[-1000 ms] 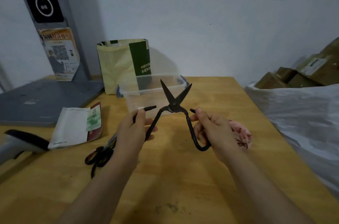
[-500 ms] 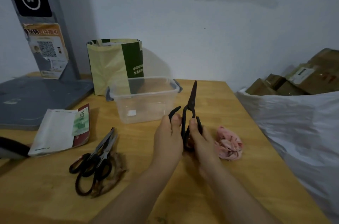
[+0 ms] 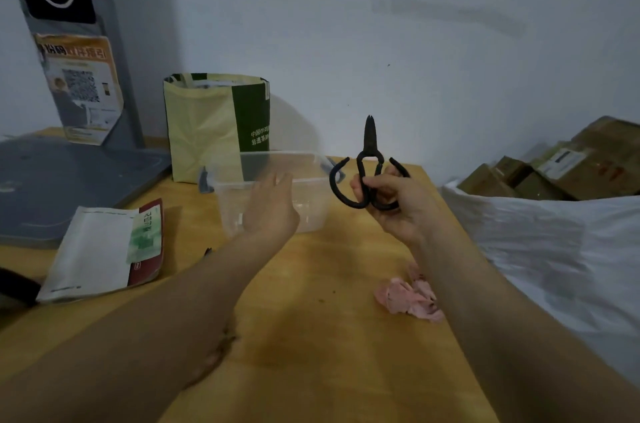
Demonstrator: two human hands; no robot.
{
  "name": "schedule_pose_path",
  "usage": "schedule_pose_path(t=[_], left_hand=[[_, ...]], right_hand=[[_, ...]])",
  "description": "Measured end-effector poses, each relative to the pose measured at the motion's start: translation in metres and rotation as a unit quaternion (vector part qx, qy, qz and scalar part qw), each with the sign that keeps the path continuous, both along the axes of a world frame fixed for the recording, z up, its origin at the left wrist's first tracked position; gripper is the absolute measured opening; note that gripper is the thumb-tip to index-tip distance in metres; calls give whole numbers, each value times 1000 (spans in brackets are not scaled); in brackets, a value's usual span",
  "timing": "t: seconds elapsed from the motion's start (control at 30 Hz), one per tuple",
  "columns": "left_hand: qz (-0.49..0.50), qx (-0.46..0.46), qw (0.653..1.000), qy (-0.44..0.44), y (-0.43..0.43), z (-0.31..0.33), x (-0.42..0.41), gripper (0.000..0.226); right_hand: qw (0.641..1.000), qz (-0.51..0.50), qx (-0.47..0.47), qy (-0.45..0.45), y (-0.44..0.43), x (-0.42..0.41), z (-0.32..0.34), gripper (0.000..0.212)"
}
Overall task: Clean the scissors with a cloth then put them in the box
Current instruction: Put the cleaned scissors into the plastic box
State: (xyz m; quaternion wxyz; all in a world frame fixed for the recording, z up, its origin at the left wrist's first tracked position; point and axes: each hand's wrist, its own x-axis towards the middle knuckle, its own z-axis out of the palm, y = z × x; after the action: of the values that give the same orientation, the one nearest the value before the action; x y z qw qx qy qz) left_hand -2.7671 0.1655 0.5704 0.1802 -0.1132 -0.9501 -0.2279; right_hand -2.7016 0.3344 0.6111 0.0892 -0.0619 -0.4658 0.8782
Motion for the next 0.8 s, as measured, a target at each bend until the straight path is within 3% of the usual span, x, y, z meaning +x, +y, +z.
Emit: schedule_pose_path(t=[0.07, 0.13, 0.23, 0.37, 0.47, 0.63, 0.8], left_hand=[[17, -89, 996, 26, -3, -2, -20, 59], [12, -137, 990, 30, -5, -2, -37, 50], [3, -162, 986, 35, -10, 1, -48, 33], [-40, -160, 984, 65, -9, 2, -33, 29], [-106, -155, 980, 66, -10, -1, -7, 35], [-182, -223, 955, 72, -9, 15, 47, 37], [-161, -8, 980, 112, -40, 35, 75, 33]], right_hand=[[998, 8, 60, 2, 3, -10, 7, 38], [995, 14, 100, -4, 5, -21, 11, 35], [990, 25, 136, -25, 6, -30, 21, 8], [978, 48, 198, -44, 12, -38, 37, 37], [955, 62, 288, -35, 13, -42, 52, 38], [876, 123, 463, -51, 10, -42, 68, 26], [752, 200, 621, -96, -2, -36, 56, 29]])
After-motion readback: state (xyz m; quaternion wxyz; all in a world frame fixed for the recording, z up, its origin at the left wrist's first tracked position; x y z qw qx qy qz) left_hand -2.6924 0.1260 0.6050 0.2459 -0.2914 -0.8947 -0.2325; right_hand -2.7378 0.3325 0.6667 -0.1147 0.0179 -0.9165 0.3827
